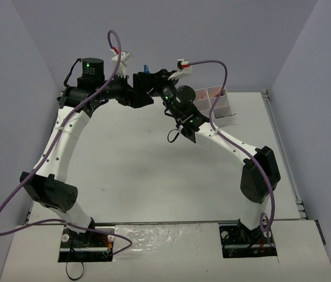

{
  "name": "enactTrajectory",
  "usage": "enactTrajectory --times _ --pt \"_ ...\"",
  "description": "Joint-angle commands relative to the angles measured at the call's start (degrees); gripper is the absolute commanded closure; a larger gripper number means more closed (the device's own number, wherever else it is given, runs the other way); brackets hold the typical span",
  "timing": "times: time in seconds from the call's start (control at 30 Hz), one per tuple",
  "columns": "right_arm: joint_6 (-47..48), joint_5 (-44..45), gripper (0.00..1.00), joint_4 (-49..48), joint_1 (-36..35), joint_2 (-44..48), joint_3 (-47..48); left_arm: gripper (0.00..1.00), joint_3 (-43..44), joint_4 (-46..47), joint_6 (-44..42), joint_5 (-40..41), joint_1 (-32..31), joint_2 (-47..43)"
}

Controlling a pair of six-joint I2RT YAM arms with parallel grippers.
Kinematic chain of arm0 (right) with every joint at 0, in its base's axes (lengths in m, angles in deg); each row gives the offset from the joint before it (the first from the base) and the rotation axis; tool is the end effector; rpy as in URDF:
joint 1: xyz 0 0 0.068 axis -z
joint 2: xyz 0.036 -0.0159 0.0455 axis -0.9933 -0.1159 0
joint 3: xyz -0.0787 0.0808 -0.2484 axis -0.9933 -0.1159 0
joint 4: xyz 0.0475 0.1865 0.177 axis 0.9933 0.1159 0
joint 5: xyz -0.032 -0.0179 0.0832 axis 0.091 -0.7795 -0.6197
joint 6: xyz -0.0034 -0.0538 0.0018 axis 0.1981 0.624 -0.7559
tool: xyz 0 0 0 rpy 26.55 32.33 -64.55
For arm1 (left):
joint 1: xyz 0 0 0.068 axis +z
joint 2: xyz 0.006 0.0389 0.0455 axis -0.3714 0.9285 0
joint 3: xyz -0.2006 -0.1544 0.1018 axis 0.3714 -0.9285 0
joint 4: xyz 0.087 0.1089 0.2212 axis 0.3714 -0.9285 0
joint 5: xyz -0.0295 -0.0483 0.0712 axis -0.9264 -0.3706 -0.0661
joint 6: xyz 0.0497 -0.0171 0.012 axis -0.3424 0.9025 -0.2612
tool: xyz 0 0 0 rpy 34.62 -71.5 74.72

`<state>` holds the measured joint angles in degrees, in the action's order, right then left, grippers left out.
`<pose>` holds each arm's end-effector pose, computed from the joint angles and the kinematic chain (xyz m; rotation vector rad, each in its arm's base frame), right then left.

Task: Sort the stationery into containers
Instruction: Place the stationery in the storage box.

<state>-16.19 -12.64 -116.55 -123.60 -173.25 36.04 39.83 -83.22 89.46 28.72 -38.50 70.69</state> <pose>0.3259 0.2736 0.4194 -0.0229 1.0934 1.1250 0.3237 -0.1239 0.4705 0.6024 1.8783 -1.1262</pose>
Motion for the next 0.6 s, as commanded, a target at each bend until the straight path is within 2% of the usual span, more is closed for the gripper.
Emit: enactTrajectory --times 0.0,0.03,0.23,0.43,0.57 --pt "-3.3 2.6 1.00 -9.2 -0.6 1.8 2.3 0.39 2.2 3.9 0.2 1.3 -0.4 -1.1" --pt "-3.4 2.6 1.00 -9.7 -0.6 2.0 2.0 0.45 2.1 4.0 0.2 1.2 -0.4 -1.0" --pt "-5.0 1.6 1.00 -11.4 -1.1 1.9 1.1 0.45 3.1 5.5 2.3 1.1 -0.4 0.0" --pt "-8.7 3.5 1.00 -13.2 -1.7 1.5 -0.2 0.39 2.2 6.4 3.8 1.6 -0.4 0.2" --pt "-11.4 5.4 1.00 -15.9 -2.4 1.1 -1.2 0.39 2.3 7.4 5.3 1.8 -0.4 0.3"
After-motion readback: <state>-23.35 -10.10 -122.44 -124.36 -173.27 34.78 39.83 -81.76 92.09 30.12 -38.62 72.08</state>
